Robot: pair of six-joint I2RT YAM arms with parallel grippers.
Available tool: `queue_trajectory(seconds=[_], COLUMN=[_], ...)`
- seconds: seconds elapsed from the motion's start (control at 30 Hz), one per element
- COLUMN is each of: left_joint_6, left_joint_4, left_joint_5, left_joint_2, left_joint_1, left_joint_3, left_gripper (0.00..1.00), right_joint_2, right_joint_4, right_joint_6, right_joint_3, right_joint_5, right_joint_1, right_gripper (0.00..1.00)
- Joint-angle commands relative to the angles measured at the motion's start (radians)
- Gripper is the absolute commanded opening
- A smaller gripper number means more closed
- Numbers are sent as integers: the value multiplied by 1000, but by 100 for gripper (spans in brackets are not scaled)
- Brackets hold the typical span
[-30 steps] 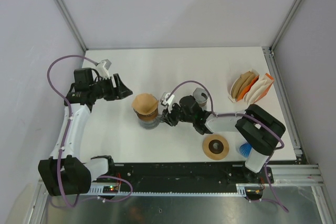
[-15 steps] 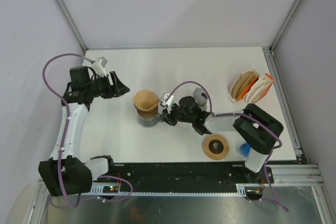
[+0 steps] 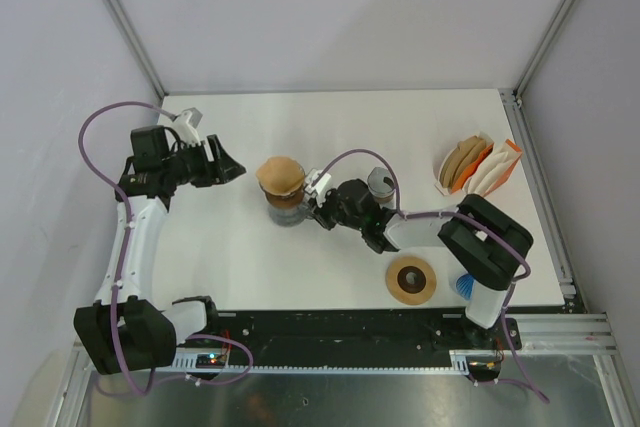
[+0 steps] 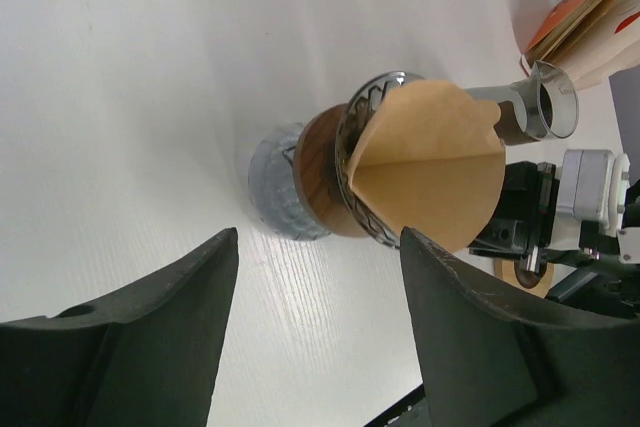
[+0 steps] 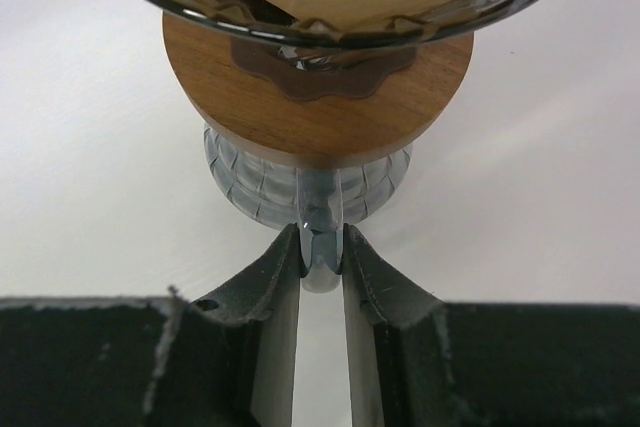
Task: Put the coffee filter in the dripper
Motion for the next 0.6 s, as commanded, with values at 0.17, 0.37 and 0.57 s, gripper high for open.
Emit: queue_trajectory(seconds=[0.17, 0.37, 0.57], left_joint_6=[33, 37, 39], left_joint_4=[15, 15, 14], left_joint_5=[28, 31, 33], left_joint_2=[-2, -1, 5], left_joint_1=[17, 22, 27], left_joint_3=[52, 54, 61], left_gripper=[71, 71, 71], right_joint_2=[82, 128, 173], right_joint_4=[26, 1, -41], right_joint_6=[10, 10, 50], right_joint_3=[96, 152, 210], right_joint_5=[114, 155, 154], right_joint_1=[-48, -76, -116], right_gripper=[12, 13, 13])
